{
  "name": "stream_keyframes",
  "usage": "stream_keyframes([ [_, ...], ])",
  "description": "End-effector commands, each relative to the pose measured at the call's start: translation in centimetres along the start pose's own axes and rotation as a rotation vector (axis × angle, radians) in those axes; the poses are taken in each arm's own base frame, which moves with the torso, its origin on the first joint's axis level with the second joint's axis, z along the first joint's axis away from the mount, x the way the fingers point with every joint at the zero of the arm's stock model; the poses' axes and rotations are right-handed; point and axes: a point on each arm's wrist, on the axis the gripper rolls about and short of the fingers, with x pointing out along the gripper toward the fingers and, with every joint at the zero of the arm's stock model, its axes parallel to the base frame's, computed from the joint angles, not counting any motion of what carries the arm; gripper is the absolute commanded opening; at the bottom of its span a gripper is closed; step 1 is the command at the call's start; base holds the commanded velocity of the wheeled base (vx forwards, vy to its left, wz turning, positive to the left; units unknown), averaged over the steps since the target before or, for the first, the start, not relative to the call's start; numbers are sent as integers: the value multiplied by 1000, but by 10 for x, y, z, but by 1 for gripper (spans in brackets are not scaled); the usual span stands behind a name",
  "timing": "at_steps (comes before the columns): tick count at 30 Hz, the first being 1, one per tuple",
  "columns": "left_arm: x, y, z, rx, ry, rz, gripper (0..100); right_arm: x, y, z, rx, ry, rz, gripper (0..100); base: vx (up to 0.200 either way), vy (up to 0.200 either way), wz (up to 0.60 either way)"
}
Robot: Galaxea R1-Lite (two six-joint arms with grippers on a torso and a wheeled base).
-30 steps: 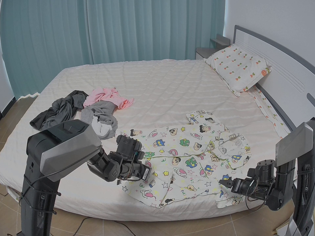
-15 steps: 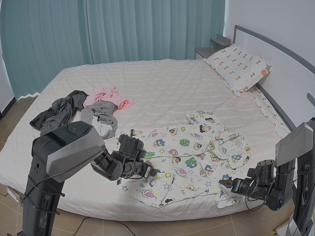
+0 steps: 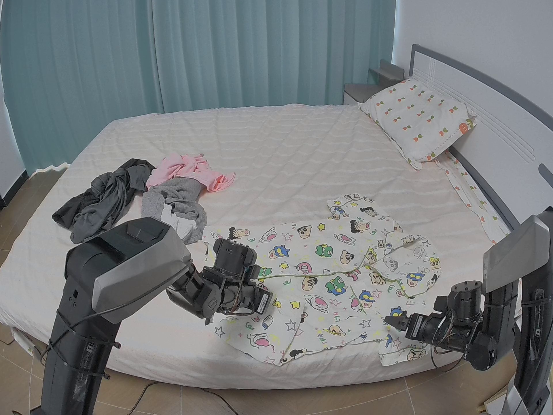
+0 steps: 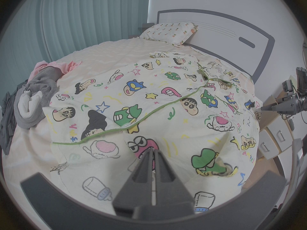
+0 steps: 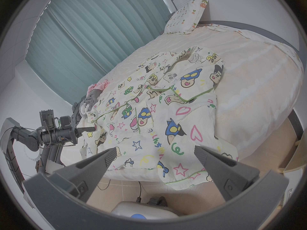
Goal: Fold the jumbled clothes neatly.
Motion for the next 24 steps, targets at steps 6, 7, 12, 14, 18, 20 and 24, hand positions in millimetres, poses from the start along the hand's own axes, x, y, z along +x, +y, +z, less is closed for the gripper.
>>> stream_keyframes([
  [6,0,2,1,-2,-2,5,0,0,1,1,-2,-10,7,100,0,0,0],
  [7,-1,2,1,-3,-5,8,0,0,1,1,-2,-10,7,100,0,0,0],
  [12,-7,3,7,-3,-21,11,0,0,1,1,-2,-10,7,100,0,0,0],
  [14,-11,5,10,-3,-28,14,0,0,1,1,-2,-10,7,100,0,0,0],
  [18,-20,8,16,-2,-43,25,0,-1,1,1,-2,-12,7,100,0,0,0],
  [20,-24,9,19,-2,-51,29,0,0,1,1,-2,-10,7,100,0,0,0],
  [24,-32,14,24,-1,-66,50,0,-1,1,2,-3,-13,8,100,0,0,0],
])
